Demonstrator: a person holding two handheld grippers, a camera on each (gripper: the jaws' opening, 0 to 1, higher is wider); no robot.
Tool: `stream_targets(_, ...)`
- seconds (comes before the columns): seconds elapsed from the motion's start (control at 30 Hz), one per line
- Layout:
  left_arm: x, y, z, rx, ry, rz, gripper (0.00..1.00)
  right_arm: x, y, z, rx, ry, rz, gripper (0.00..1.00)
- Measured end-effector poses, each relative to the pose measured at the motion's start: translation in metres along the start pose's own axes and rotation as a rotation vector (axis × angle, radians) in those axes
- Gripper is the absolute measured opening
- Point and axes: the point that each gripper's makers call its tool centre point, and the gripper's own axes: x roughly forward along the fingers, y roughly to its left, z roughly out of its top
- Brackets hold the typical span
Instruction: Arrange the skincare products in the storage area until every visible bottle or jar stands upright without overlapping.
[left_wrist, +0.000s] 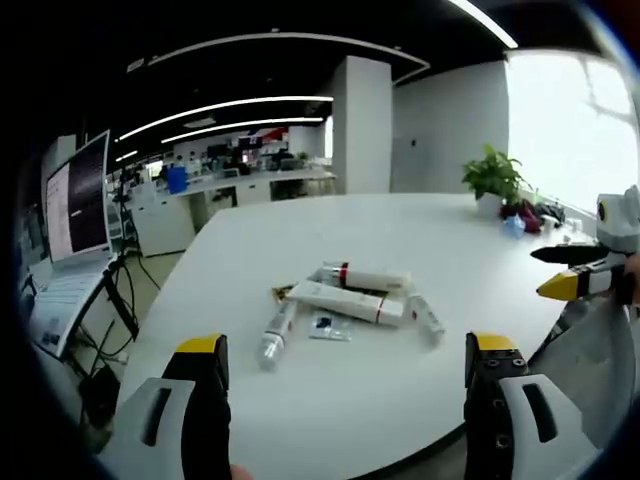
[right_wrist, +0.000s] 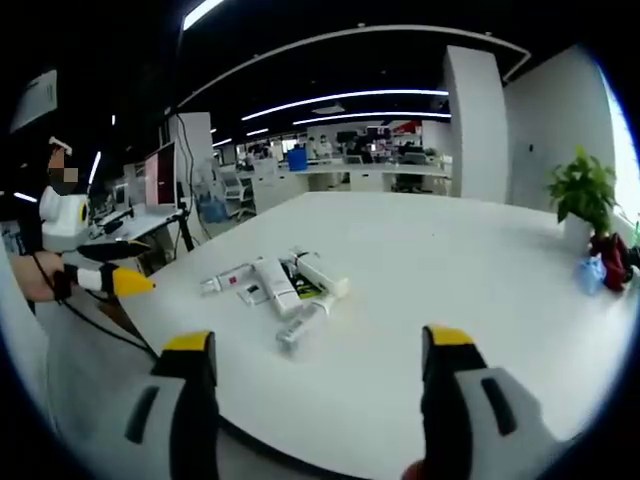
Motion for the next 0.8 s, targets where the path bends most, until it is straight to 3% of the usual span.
stream_targets(0.8,0.0016,-0.0018,-0.0044,-0.006,0.025,-0.011,0.97,0.0027,0.0001,-0.0018,0.012,0.017,0.007,0.84)
